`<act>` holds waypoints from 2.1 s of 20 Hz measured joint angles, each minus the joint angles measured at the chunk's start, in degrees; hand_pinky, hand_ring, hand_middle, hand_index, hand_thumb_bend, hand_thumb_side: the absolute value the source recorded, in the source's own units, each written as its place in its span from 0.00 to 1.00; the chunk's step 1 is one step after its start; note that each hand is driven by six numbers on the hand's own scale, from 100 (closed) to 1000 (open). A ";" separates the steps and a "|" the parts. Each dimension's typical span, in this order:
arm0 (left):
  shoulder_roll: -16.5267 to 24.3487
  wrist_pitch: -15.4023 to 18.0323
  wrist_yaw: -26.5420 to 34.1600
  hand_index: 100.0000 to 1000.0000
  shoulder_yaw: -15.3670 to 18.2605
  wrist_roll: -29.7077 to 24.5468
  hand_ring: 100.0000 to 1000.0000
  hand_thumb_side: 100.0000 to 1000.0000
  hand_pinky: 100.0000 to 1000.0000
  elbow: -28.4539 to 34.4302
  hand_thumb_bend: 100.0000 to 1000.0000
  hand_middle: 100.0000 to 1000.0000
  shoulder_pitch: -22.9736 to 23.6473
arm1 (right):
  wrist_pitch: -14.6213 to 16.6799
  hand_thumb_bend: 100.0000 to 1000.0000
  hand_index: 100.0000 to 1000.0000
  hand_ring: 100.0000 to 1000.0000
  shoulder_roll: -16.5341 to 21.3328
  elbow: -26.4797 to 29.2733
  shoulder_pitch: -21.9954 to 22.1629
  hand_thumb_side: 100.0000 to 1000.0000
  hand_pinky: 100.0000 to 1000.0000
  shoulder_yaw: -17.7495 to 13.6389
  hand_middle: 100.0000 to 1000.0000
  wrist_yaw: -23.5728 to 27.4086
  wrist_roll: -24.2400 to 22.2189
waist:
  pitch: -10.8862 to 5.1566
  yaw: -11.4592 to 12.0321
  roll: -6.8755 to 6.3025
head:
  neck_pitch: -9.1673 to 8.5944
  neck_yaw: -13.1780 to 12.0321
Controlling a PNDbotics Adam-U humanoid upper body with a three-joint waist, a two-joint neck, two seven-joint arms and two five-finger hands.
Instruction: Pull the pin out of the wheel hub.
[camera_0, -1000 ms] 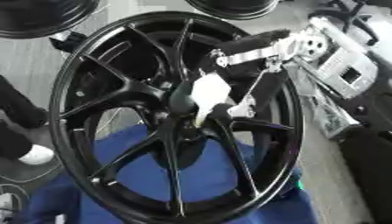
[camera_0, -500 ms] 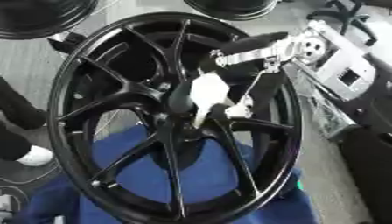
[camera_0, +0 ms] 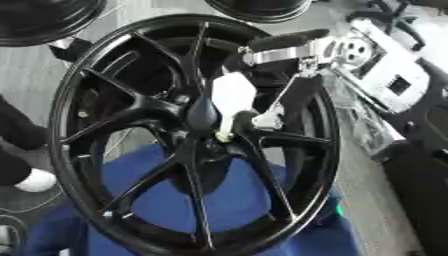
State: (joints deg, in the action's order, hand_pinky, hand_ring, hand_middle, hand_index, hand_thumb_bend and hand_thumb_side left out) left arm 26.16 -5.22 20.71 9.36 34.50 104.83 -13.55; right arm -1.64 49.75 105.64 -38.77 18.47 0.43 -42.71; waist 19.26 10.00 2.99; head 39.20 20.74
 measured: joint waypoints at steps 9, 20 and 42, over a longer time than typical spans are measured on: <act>0.00 0.02 0.00 0.63 0.23 0.02 0.70 0.70 0.56 -0.01 0.00 0.59 0.44 | -3.52 0.00 0.45 0.48 2.83 6.00 1.00 0.14 0.75 -6.15 0.29 10.27 4.02 | -0.10 -1.17 -0.26 | 0.01 -0.31; 0.01 0.06 -0.10 0.63 0.44 0.01 0.71 0.70 0.56 0.01 0.00 0.59 0.78 | -2.22 0.00 0.47 0.50 10.89 7.99 15.19 0.23 0.77 -22.57 0.31 26.16 19.37 | -0.42 -4.04 -0.90 | -0.16 -2.75; -0.47 0.15 -0.32 0.64 0.70 -0.18 0.71 0.70 0.56 0.06 0.00 0.59 0.84 | 2.96 0.00 0.98 0.89 -14.07 8.00 52.44 0.00 0.96 -43.87 0.88 -0.75 39.41 | -0.22 -5.68 -2.31 | -1.57 -7.20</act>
State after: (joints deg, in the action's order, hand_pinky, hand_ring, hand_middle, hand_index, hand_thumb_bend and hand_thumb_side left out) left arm 25.69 -5.06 20.40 10.06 34.32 104.89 -12.71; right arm 1.31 35.68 113.63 13.67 -25.40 -0.32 -3.29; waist 19.04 4.32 0.68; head 37.63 13.54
